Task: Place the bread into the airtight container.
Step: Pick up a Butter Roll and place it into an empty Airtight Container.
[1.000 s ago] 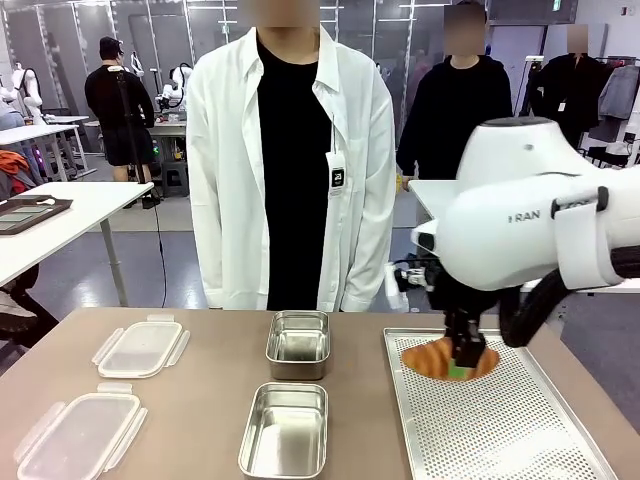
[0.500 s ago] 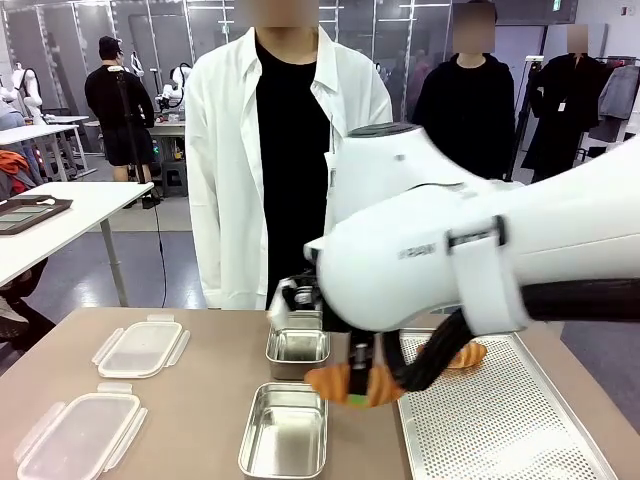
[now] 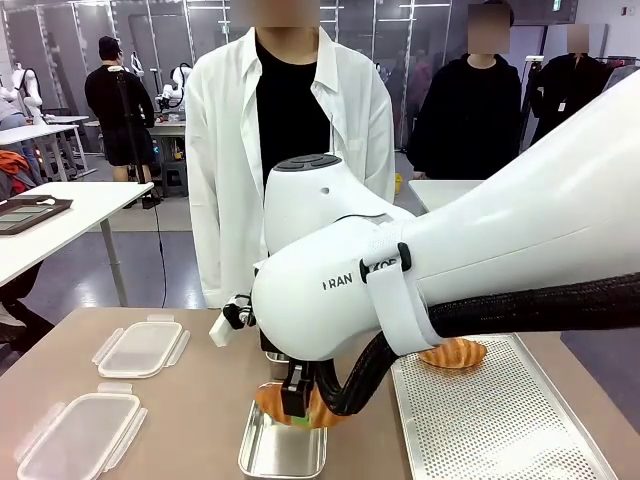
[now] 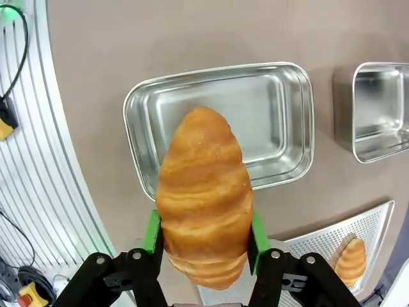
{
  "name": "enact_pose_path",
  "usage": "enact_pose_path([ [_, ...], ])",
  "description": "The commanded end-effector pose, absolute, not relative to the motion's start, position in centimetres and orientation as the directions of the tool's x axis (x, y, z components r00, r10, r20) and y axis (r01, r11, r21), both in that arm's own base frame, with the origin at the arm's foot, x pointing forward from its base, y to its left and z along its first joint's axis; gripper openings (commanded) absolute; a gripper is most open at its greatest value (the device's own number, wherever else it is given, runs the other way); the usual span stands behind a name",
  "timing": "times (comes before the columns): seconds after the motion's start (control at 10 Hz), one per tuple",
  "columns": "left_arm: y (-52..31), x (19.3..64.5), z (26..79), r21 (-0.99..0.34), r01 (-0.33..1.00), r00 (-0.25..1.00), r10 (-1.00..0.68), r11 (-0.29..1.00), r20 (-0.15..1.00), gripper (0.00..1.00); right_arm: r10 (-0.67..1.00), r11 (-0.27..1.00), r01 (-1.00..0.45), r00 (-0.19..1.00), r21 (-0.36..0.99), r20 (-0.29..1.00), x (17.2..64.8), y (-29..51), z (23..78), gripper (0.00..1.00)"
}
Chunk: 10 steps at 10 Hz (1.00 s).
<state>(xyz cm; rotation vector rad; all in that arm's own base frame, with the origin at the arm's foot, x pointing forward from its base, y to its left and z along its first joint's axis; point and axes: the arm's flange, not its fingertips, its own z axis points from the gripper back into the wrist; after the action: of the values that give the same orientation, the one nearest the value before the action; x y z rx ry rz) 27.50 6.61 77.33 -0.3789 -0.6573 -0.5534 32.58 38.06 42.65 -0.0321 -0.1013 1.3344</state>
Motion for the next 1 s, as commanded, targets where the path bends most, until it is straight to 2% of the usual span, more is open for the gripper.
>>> enact_pose_path([
  [0.0,6.6,27.4,77.4,-0.153,0.61,0.646,-0.377,0.777,0.664,1.0,0.974,0.224,-0.971,0.221,-0.088,0.042,32.1,37.6,43.0,0.62],
  [0.4,6.6,27.4,77.4,-0.153,0.61,0.646,-0.377,0.777,0.664,1.0,0.972,0.232,-0.969,0.229,-0.082,0.049,32.4,37.9,42.9,0.62],
  [0.5,6.6,27.4,77.4,-0.153,0.61,0.646,-0.377,0.777,0.664,1.0,0.947,0.313,-0.949,0.31,-0.025,0.09,32.9,37.9,43.5,0.62],
  [0.6,6.6,27.4,77.4,-0.153,0.61,0.646,-0.377,0.777,0.664,1.0,0.907,0.413,-0.91,0.408,-0.024,0.106,33.3,38.1,43.6,0.62],
  [0.7,6.6,27.4,77.4,-0.153,0.61,0.646,-0.377,0.777,0.664,1.0,0.85,0.52,-0.854,0.518,0.004,0.093,33.4,38.1,43.6,0.62],
  [0.9,6.6,27.4,77.4,-0.153,0.61,0.646,-0.377,0.777,0.664,1.0,0.678,0.728,-0.681,0.732,0.072,0.067,32.8,38.8,43.2,0.62],
])
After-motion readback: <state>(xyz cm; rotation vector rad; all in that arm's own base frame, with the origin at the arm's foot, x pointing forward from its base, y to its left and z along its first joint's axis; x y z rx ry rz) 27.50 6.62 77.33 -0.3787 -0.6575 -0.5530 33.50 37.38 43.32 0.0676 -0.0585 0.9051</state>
